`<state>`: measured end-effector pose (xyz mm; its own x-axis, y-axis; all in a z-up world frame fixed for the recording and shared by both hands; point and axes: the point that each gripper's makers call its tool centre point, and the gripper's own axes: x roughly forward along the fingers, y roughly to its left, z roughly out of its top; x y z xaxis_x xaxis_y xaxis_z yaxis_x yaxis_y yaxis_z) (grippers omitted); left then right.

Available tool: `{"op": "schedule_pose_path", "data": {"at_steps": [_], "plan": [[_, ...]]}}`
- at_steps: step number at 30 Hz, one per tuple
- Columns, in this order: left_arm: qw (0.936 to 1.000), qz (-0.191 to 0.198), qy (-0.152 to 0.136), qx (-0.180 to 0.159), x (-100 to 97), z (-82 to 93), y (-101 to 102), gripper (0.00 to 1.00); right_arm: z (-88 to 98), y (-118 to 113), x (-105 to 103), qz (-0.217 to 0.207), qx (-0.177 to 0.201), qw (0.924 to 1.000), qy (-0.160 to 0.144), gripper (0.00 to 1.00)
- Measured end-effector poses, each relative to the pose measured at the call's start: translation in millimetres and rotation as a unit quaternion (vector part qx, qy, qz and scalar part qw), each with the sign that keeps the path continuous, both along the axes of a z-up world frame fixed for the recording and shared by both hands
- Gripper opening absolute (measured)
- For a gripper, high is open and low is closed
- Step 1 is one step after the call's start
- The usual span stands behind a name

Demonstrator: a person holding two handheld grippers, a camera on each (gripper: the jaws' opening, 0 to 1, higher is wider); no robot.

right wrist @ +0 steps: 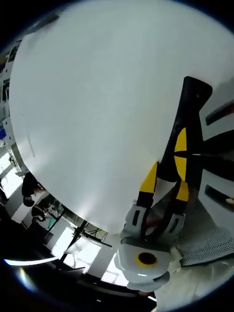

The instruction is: Press the specified remote control buttons in sequence, fully releasing each button before pressing the next.

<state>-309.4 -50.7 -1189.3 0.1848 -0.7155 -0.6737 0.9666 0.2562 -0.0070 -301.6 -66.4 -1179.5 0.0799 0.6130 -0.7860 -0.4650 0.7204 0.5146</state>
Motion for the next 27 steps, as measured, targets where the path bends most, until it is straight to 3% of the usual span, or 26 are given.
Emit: {"op": "schedule_pose_path", "data": {"at_steps": [5,12,15,27], "plan": [[0.9999,-0.009,-0.001,-0.005,0.8,0.3,2.0,0.25,-0.2,-1.4,2.9,-0.005,0.005,0.9999,0.009,0.00],[1.0000,-0.006,0.001,0.001,1.0,0.7,1.2,0.25,0.7,-0.7,1.6,0.001,-0.004,1.0000,-0.003,0.00],[1.0000,-0.009,0.002,0.000,1.4,0.9,0.9,0.25,1.1,-2.9,2.6,-0.007,0.003,0.9999,0.010,0.00],[1.0000,-0.009,0.000,0.003,1.8,0.0,-0.4,0.25,-1.3,-2.3,3.3,0.000,-0.012,0.9999,-0.004,0.00]]}}
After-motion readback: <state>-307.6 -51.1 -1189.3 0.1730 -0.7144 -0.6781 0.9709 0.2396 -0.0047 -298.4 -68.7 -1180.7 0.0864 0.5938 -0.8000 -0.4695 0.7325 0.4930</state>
